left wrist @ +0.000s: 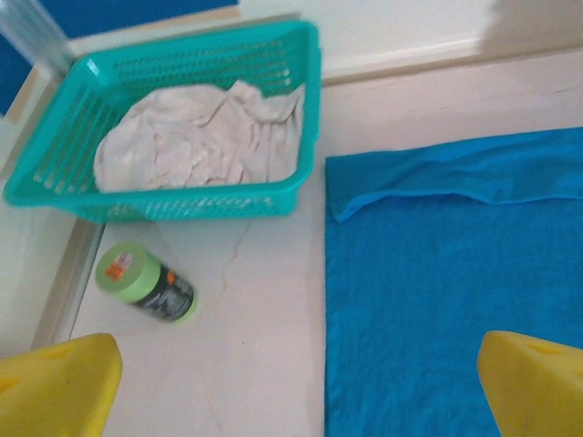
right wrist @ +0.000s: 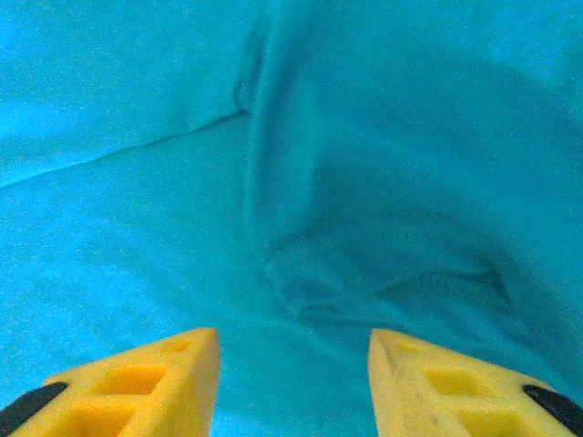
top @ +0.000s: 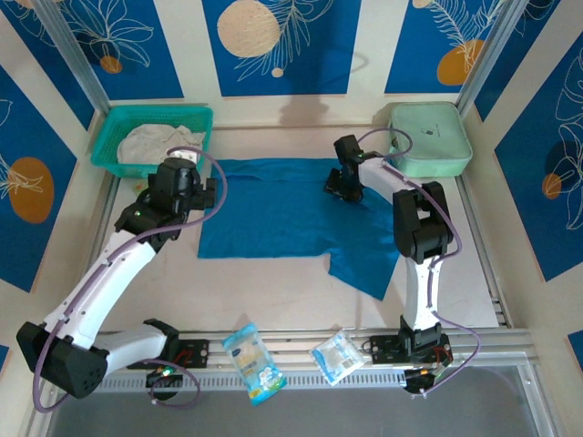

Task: Fold and stack the t-shirts

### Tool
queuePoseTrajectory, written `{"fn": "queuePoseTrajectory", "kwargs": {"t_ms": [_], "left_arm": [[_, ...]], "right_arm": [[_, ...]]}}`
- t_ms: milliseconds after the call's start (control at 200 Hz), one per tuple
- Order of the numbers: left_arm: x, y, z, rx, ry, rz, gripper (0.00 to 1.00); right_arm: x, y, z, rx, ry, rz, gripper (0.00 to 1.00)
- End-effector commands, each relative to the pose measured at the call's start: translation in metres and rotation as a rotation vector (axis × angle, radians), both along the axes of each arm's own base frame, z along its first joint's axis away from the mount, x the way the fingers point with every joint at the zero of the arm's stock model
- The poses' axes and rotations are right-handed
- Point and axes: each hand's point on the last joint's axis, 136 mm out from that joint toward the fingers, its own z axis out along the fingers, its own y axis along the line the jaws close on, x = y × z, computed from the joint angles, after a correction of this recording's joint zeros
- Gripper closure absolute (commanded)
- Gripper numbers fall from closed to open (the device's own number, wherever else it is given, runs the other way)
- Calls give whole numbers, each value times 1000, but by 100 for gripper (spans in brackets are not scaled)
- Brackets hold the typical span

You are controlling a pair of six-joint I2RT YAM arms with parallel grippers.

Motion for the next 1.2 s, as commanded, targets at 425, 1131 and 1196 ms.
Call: {"fn": "queuePoseTrajectory", "kwargs": {"t_ms": [425,1131,1196], "left_arm": [[-77,9,-181,-365,655,363,35],[-56,18,-258,-465,775,533,52],[-60,17,-260,-460,797,530,53]], "right_arm": [[-58,-48,132,28,-254,145,43],[-67,-61,99,92,-202,125,48],[-66,-60,99,96,-200,127,48]]}}
